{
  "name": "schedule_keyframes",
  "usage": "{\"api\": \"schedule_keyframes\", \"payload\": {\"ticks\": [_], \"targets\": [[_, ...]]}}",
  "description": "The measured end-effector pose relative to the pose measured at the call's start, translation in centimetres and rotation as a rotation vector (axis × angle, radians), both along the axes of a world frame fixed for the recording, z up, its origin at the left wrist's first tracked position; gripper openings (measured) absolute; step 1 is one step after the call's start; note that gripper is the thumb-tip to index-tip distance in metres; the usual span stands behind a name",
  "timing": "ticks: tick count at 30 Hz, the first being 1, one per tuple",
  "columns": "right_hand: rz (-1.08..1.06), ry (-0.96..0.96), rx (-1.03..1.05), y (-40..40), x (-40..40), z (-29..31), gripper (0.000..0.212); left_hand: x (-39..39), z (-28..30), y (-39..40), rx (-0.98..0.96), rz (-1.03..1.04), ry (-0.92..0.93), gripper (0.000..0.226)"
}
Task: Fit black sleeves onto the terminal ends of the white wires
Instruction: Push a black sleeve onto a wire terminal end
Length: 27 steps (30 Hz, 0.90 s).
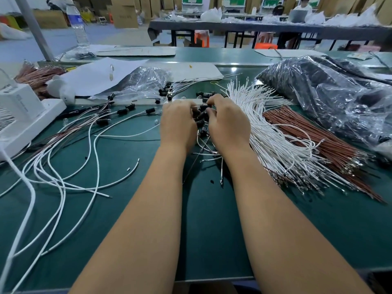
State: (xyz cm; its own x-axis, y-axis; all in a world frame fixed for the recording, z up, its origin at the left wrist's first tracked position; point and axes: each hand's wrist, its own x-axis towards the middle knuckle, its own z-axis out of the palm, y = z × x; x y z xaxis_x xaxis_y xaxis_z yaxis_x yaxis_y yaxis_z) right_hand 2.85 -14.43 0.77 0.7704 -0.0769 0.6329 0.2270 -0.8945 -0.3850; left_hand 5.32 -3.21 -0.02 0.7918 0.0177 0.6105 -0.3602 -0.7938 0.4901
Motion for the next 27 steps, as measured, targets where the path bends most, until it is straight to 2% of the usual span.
{"api": "schedule_keyframes", "payload": {"ticks": [10,13,15,18,21,27], "targets": [[-0.069,0.075,0.040,-0.3,0.0,0.1,0.015,0.7,-0.4,2.5,-0.170,0.266,0.242,0.039],[-0.079,0.074,0.031,-0.4,-0.1,0.2,0.014,0.5,-0.1,2.0,-0.145,0.200,0.163,0.039],[-0.048,0.061,0.023,-0.2,-0.2,0.3,0.014,-0.1,0.3,0.9,-0.115,0.039,0.074,0.034],[0.031,0.071,0.000,0.5,-0.4,0.3,0.016,-0.6,0.4,-0.2,-0.128,-0.175,0.123,0.030],[0.023,0.079,-0.009,0.6,-0.3,0.3,0.015,-0.4,0.2,0.2,-0.168,-0.169,0.183,0.028],[-0.025,0.110,0.020,0.1,0.0,0.2,0.016,0.6,-0.2,1.5,-0.180,0.059,0.203,0.030]]}}
